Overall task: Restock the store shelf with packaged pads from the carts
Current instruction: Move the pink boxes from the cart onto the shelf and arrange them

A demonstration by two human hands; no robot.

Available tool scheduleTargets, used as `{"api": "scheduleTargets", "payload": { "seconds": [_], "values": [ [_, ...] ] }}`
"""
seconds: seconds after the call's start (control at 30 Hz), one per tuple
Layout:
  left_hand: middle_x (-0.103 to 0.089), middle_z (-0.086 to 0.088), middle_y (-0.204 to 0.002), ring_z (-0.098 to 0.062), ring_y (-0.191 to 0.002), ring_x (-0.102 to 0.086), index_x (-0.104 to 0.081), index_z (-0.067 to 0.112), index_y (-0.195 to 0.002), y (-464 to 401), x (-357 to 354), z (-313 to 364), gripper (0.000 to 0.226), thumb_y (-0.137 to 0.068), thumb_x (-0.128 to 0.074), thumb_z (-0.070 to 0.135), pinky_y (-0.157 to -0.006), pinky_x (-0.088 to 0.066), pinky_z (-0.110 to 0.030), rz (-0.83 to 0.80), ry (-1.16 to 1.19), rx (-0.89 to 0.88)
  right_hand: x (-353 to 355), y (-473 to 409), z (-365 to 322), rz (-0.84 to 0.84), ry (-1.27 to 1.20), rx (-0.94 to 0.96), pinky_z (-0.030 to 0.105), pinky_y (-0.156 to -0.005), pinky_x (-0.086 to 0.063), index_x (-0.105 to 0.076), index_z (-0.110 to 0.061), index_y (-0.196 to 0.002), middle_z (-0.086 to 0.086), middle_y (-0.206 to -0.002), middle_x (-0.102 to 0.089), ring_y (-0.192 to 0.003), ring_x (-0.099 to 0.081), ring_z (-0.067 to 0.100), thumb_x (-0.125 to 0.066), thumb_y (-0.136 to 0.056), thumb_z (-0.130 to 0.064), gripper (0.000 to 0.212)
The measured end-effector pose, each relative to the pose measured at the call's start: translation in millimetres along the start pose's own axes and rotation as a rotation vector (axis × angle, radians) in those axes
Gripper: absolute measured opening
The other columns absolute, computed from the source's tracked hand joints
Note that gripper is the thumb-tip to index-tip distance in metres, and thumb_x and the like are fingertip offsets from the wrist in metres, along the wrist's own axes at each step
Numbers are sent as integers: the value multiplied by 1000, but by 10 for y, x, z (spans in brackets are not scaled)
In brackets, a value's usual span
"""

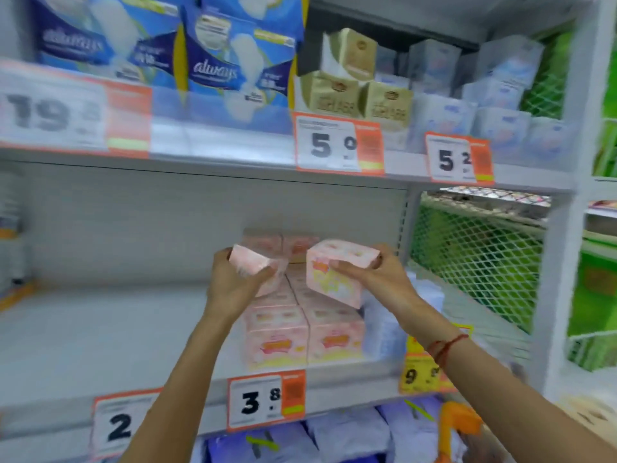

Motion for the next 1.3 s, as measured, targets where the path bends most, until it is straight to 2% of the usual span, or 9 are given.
{"api": "scheduleTargets", "payload": {
  "seconds": [0.2,0.3,0.43,0.53,0.67,0.8,0.93,1.03,1.3],
  "values": [
    [-48,2,-107,-16,-95,-49,-34,8,-130,-29,78,-173,72,-76,-77,28,-80,-40,-25,-42,-97,55,-403,-330,357,-96,461,46,35,-84,-51,-48,-27,-88,-14,-88,-57,-97,-60,15,-84,-64,-38,45],
    [-52,3,-96,-15,-87,-53,-42,5,-112,-75,116,-142,53,-76,-78,17,-64,-44,-19,-152,-132,92,-438,-354,358,-296,552,-4,27,-89,-43,-43,-19,-122,-7,-109,-50,-114,-52,17,-83,-69,-25,67],
    [-48,-4,-123,-19,-108,-50,-28,10,-141,-91,141,-178,85,-74,-79,9,-85,-43,-29,-293,-232,165,-366,-339,302,-579,688,-12,10,-83,-37,-25,-22,-145,-8,-130,-39,-117,-42,8,-74,-78,-5,85],
    [-44,-4,-138,-20,-115,-50,-15,23,-150,-80,121,-127,97,-76,-75,1,-93,-42,-30,-394,-287,158,-293,-353,300,-638,825,-26,18,-86,-37,-32,-30,-144,-5,-144,-37,-112,-47,10,-65,-82,-3,76],
    [-37,-4,-147,-24,-120,-52,-32,19,-146,-16,74,-24,76,-82,-60,-12,-84,-50,-28,-499,-349,207,-277,-405,248,-575,906,-14,21,-68,-48,-37,-22,-144,12,-130,-52,-85,-58,18,-55,-85,5,67],
    [-57,0,-119,-19,-102,-56,-51,17,-133,2,118,92,54,-86,-56,-10,-55,-55,-23,-531,-442,186,-320,-415,160,-561,955,14,16,-49,-48,-46,-11,-137,17,-104,-70,-55,-59,12,-59,-86,0,54],
    [-51,3,-135,-22,-123,-47,-52,29,-132,-152,281,243,62,-81,-48,-7,-95,-45,-34,-314,-692,-174,-327,-388,15,-574,1093,198,27,-87,-44,-51,-18,-129,9,-131,-51,-107,-52,22,-59,-77,8,59],
    [-31,6,-152,-22,-142,-24,-40,31,-141,-74,57,73,69,-83,-53,-4,-116,-21,-35,-467,-736,-298,-361,-319,54,-623,1131,274,26,-102,-32,-45,-24,-134,0,-149,-32,-137,-30,20,-51,-76,14,69],
    [-50,3,-131,-23,-128,-35,-60,39,-121,-96,183,86,48,-75,-69,51,-103,-32,-37,-329,-824,-200,-264,-422,49,-366,750,244,19,-76,-46,-73,-25,-98,-10,-90,-58,-81,-53,7,-68,-83,-37,20]
  ]
}}
Point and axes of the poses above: each hand's wrist, its own y-axis away from the middle knuckle, its own x-axis out of the back of the hand, z = x × y, the point moved 7 cm from there along -y, towards the middle knuckle
